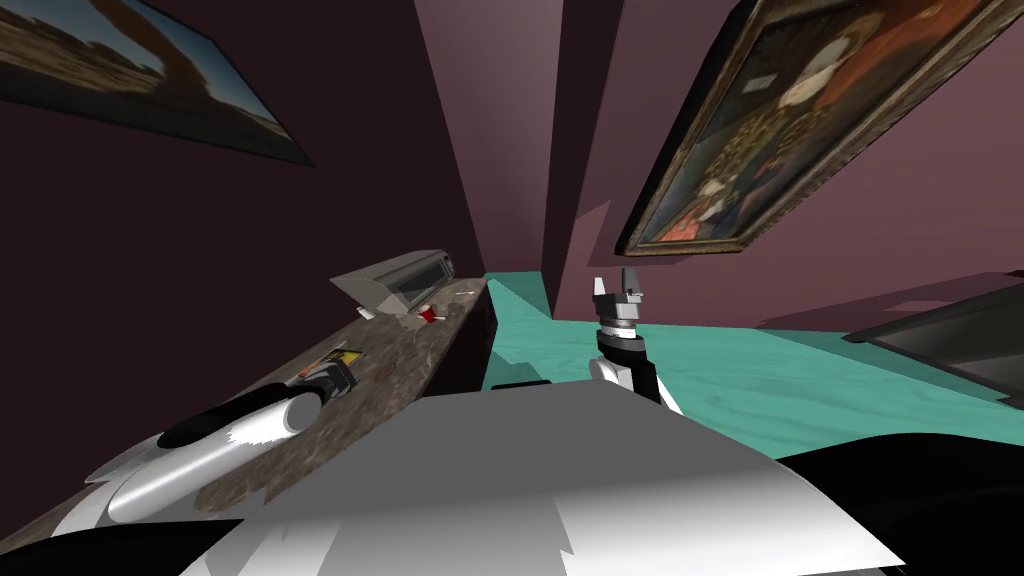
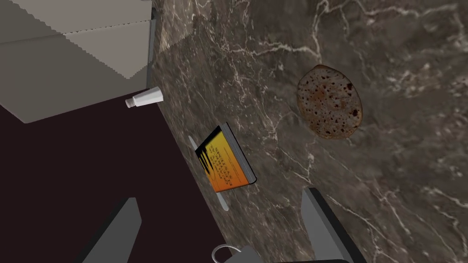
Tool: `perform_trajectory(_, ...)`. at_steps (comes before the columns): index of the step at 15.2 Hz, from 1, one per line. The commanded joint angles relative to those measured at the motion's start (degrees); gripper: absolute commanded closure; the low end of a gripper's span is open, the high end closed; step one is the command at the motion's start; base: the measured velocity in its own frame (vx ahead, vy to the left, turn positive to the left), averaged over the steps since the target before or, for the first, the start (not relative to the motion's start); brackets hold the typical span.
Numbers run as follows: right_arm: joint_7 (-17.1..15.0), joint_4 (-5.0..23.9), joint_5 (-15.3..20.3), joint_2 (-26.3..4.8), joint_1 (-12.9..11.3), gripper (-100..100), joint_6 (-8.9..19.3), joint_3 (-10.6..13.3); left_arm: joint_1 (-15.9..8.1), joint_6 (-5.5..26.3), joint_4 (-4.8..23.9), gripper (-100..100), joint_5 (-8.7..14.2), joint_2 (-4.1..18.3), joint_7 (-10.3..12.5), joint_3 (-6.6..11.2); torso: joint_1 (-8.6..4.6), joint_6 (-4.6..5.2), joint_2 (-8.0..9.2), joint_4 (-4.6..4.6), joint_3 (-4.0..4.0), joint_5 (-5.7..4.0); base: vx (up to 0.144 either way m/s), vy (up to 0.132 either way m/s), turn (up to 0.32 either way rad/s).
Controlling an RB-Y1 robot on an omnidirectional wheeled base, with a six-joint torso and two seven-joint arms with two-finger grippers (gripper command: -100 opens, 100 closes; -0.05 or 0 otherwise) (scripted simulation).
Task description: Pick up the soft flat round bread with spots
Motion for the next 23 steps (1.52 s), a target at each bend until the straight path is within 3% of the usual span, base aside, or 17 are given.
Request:
perform_trajectory(1,0.00,0.00,0.00,0.00,0.00,0,0.00,0.00,0.05,2.67,0.20,-100,0.32,0.15,0.10,0.24,0.00,0.00,0.00,0.00,0.00,0.00,0.036,0.019,-0.003)
perform_trajectory(2,0.00,0.00,0.00,0.00,0.00,0,0.00,0.00,0.49,4.03,1.50,-100,2.10,0.76,0.59,1.51,-0.04,-0.01,0.06,0.01,0.03,-0.01,0.060,0.016,-0.092)
perform_trajectory(5,0.00,0.00,0.00,0.00,0.00,0,0.00,0.00,0.49,7.17,1.50,-100,2.10,0.76,0.59,1.51,-0.03,0.00,0.01,0.00,0.01,-0.01,0.059,0.027,-0.038)
perform_trajectory(6,0.00,0.00,0.00,0.00,0.00,0,0.00,0.00,0.95,8.64,2.83,-100,3.88,1.34,1.07,2.68,-0.06,-0.01,0.06,0.01,0.04,-0.01,0.058,0.037,-0.081)
perform_trajectory(9,0.00,0.00,0.00,0.00,0.00,0,0.00,0.00,0.95,11.52,2.83,-100,3.88,1.34,1.07,2.68,-0.01,0.00,-0.01,0.00,0.00,0.00,0.066,0.031,-0.043)
perform_trajectory(10,0.00,0.00,0.00,0.00,0.00,0,0.00,0.00,1.43,13.08,4.15,-100,5.63,1.89,1.53,3.76,-0.05,-0.01,0.04,0.01,0.02,-0.01,0.067,0.034,-0.070)
perform_trajectory(13,0.00,0.00,0.00,0.00,0.00,0,0.00,0.00,1.43,15.70,4.15,-100,5.63,1.89,1.53,3.76,0.01,0.00,-0.02,0.00,-0.01,0.01,0.065,0.037,-0.048)
perform_trajectory(14,0.00,0.00,0.00,0.00,0.00,0,0.00,0.00,1.92,17.50,5.47,-100,7.35,2.38,1.98,4.73,-0.03,-0.01,0.04,0.01,0.02,0.00,0.066,0.045,-0.093)
perform_trajectory(17,0.00,0.00,0.00,0.00,0.00,0,0.00,0.00,1.92,19.67,5.47,-100,7.35,2.38,1.98,4.73,0.02,0.00,0.00,0.00,0.00,0.01,0.060,0.037,-0.036)
perform_trajectory(18,0.00,0.00,0.00,0.00,0.00,0,0.00,0.00,2.43,21.71,6.77,-100,9.01,2.83,2.40,5.60,-0.05,-0.01,0.06,0.01,0.03,-0.01,0.058,0.021,-0.073)
perform_trajectory(23,0.00,0.00,0.00,0.00,0.00,0,0.00,0.00,2.93,26.92,8.03,-100,10.59,3.23,2.80,6.35,0.06,0.00,-0.06,-0.01,-0.03,0.01,0.075,0.047,-0.057)
